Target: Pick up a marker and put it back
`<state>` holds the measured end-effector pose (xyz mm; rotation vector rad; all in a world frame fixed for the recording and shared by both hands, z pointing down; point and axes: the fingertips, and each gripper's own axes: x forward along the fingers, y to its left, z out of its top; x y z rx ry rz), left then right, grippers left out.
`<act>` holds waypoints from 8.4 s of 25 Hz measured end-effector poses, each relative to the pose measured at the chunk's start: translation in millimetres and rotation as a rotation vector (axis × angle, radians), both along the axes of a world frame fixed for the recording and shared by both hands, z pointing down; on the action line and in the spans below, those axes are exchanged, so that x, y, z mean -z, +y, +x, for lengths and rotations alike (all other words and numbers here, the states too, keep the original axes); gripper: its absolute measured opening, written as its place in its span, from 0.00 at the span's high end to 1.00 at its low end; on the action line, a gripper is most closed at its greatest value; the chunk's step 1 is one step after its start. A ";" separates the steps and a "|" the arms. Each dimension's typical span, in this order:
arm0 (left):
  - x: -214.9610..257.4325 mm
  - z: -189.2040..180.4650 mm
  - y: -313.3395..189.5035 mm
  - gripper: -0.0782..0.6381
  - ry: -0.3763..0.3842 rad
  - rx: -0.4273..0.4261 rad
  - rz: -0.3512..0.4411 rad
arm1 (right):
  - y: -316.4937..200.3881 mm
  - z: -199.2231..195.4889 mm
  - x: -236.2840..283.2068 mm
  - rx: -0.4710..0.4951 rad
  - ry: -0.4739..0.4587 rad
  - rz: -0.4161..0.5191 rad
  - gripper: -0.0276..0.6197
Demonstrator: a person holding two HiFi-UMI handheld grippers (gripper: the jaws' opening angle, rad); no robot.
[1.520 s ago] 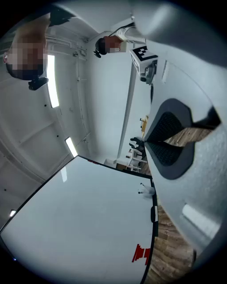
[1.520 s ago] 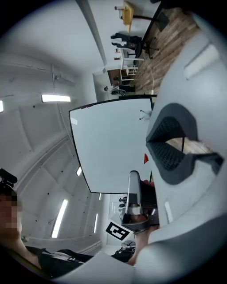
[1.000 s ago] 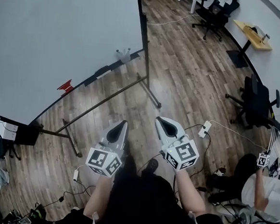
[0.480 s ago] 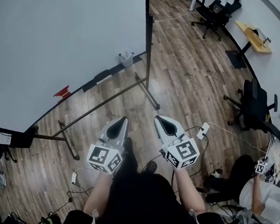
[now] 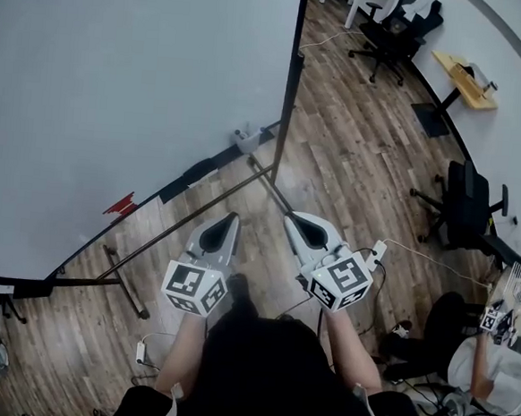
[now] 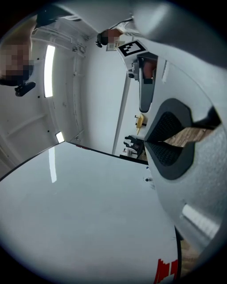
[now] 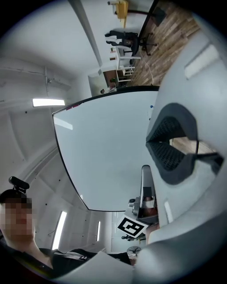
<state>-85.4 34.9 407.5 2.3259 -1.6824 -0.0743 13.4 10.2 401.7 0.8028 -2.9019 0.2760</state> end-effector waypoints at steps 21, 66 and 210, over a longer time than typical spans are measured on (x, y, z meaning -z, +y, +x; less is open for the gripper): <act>-50.8 -24.9 -86.2 0.87 -0.023 -0.093 -0.092 | -71.8 -23.8 -38.8 -0.110 0.033 -0.086 0.95; -164.3 -81.8 -277.3 0.73 -0.102 0.162 -0.257 | -208.8 -9.7 -63.9 -0.077 0.049 -0.164 0.95; -148.0 -68.8 -283.5 0.75 -0.219 0.205 -0.285 | -220.2 31.8 -58.1 -0.082 0.001 -0.191 0.95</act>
